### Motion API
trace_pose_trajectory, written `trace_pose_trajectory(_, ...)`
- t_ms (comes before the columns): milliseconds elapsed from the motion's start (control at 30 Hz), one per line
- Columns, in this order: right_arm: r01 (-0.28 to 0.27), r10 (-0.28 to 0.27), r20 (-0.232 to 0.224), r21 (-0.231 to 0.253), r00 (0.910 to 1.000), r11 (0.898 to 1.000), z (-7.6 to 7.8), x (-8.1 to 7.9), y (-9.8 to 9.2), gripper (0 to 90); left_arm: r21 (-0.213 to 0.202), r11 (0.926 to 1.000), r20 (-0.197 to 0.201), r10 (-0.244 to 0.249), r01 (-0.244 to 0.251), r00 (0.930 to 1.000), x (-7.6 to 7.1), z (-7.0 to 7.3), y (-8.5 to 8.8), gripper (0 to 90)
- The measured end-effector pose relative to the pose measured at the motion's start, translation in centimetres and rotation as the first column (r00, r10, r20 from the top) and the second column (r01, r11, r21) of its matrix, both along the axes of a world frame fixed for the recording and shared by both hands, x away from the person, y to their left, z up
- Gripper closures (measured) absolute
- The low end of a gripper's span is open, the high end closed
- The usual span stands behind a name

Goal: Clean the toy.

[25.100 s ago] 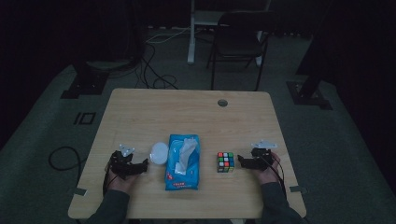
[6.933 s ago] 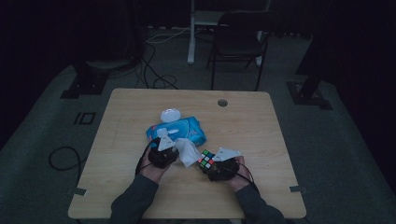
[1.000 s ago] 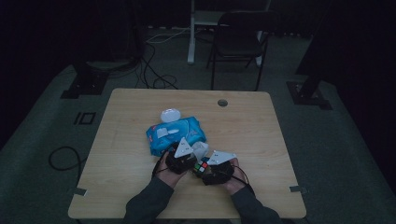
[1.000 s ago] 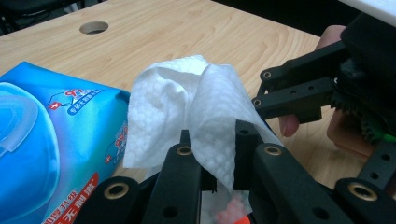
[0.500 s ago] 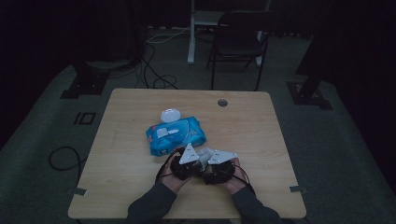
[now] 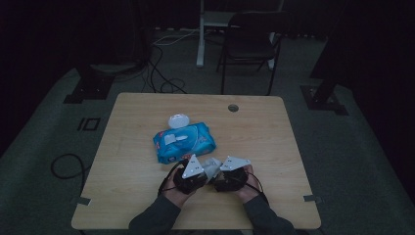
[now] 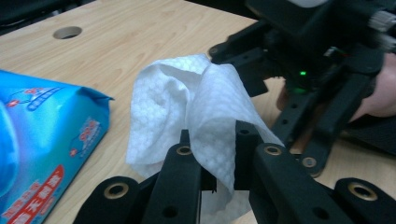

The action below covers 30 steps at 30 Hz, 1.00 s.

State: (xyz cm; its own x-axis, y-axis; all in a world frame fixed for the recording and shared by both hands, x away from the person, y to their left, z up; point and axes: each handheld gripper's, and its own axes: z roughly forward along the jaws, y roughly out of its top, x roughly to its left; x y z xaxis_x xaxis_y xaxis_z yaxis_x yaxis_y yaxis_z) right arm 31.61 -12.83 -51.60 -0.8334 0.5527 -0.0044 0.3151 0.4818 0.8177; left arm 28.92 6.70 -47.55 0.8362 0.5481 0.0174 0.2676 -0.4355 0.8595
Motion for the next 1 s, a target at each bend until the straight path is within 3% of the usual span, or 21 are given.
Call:
trace_pose_trajectory(400, 0.004, -0.004, -0.004, 0.006, 1.0000, 1.000, 0.1, 0.0, -0.2, 34.6, -0.018, 0.9967, 0.007, 0.079, -0.079, 0.9968, 1.0, 0.1, 1.3, 85.3)
trace_pose_trajectory(1000, 0.067, -0.067, -0.009, 0.038, 0.9977, 0.997, 0.5, 0.5, -1.2, 34.7, -0.012, 0.9979, 0.006, 0.063, -0.063, 0.9980, -0.5, -0.2, 2.0, 85.1)
